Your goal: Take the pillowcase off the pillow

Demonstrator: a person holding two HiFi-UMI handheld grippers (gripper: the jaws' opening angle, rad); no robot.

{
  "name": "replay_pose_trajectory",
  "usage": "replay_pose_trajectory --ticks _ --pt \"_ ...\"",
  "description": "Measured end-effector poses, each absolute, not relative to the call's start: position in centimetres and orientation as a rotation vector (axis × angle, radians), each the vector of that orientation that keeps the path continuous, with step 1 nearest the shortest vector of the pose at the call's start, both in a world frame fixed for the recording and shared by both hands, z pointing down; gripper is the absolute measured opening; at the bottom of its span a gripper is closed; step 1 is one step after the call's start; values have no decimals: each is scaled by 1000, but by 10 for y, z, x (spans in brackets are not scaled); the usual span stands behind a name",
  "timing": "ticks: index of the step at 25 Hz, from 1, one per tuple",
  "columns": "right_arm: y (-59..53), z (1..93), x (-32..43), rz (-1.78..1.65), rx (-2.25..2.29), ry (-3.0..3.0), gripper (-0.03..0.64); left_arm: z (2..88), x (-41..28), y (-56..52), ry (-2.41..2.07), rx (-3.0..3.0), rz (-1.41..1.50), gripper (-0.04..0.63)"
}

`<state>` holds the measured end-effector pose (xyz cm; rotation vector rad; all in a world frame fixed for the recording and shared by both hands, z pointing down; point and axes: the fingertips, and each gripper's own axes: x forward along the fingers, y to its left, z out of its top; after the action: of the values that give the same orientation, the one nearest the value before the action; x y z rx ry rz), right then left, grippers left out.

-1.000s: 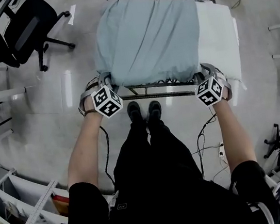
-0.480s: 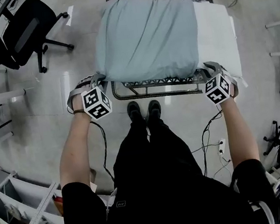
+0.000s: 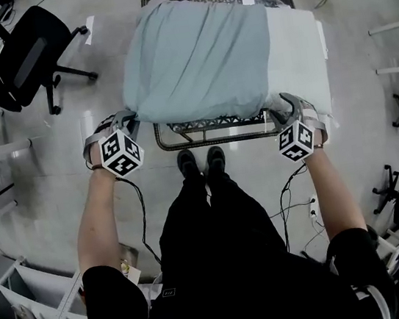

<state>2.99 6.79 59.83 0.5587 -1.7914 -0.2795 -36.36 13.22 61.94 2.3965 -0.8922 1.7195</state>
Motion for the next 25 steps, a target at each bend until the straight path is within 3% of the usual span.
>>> replay_pose_trajectory --ticks 4,6,8,9,10,14,19,22,25 --pt "67 632 6 -380 432 -1737 440 611 -356 128 -925 2430 1717 9" --pt "54 654 4 -443 472 -1678 472 608 -358 125 -943 2424 1695 9" --pt "39 661 -3 -493 566 -1673 459 609 -366 125 -949 2406 1718 9" --pt "32 658 -5 -506 611 -1682 367 611 -371 124 -947 2398 1736 9" --pt "27 654 -6 -511 644 -1694 327 613 -374 123 -944 2392 1751 9" --pt "28 640 2 -491 661 -1754 236 622 -384 119 -939 2384 1762 9" --pt "40 634 0 -375 640 -1775 228 625 -392 114 -961 2328 1554 9" --pt "51 621 3 -318 567 -1792 282 606 -385 119 -973 2332 1371 14" --pt "51 602 8 -258 541 -1815 290 561 -386 108 -1103 2371 1259 47"
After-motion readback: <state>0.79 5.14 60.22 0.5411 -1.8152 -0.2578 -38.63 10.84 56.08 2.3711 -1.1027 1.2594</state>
